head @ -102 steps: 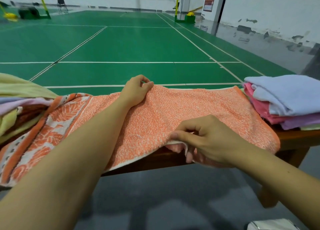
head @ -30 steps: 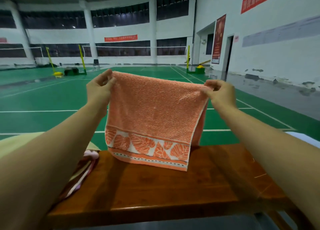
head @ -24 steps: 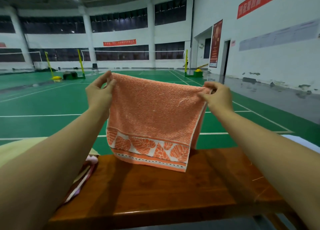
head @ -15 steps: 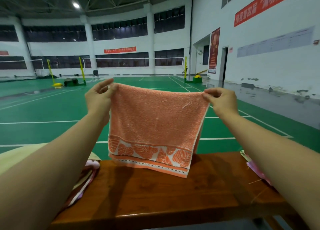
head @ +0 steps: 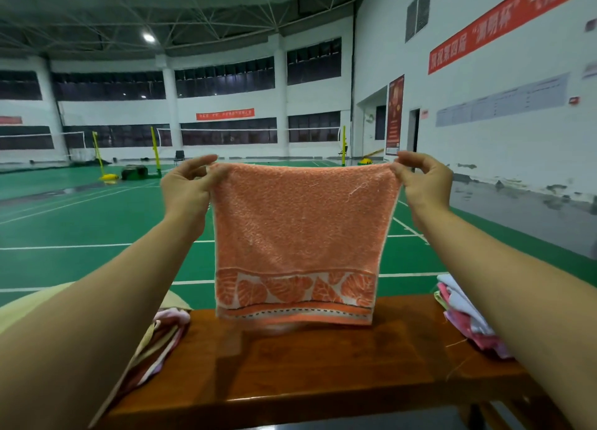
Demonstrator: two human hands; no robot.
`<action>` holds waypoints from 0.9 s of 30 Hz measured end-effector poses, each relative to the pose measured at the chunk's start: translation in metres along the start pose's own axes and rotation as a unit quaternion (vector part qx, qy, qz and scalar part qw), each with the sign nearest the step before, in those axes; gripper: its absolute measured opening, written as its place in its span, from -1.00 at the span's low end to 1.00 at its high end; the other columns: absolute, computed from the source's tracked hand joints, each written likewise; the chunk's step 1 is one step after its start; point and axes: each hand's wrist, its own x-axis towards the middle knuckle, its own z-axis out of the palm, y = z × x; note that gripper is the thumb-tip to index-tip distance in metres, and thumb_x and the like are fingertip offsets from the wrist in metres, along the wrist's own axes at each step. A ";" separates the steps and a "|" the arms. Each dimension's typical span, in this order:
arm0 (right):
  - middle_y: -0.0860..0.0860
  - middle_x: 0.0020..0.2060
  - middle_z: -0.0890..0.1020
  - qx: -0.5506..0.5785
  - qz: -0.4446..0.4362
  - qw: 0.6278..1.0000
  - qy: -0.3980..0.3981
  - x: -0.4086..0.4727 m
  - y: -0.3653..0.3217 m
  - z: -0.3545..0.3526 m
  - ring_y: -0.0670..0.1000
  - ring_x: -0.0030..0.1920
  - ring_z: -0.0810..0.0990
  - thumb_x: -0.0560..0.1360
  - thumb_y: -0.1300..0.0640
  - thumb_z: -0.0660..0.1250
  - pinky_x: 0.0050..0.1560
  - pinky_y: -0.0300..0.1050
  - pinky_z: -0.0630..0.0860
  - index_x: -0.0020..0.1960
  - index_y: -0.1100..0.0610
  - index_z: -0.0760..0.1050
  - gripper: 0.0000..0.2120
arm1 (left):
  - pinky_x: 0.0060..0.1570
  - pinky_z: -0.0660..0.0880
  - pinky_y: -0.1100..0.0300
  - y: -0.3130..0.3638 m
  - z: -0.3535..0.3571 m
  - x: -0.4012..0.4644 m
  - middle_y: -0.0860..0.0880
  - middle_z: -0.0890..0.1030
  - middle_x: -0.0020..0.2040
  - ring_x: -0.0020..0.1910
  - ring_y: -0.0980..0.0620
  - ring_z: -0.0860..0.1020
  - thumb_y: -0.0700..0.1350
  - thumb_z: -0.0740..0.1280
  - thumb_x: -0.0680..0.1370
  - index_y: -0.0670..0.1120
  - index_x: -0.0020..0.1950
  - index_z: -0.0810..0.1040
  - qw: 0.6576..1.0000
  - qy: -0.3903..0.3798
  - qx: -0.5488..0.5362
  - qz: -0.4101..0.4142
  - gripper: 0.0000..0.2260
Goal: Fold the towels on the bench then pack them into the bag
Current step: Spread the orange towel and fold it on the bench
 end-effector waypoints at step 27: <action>0.09 0.18 0.65 -0.318 -0.014 0.934 -0.162 -0.068 0.152 0.011 0.12 0.17 0.61 0.60 0.21 0.32 0.16 -0.05 0.49 0.23 0.13 0.59 -0.78 | 0.00 0.47 0.16 -0.142 0.011 -0.057 -0.10 0.63 0.15 -0.04 -0.07 0.60 -0.10 0.42 0.55 -0.10 0.28 0.54 0.919 -0.056 0.360 -0.149 -0.69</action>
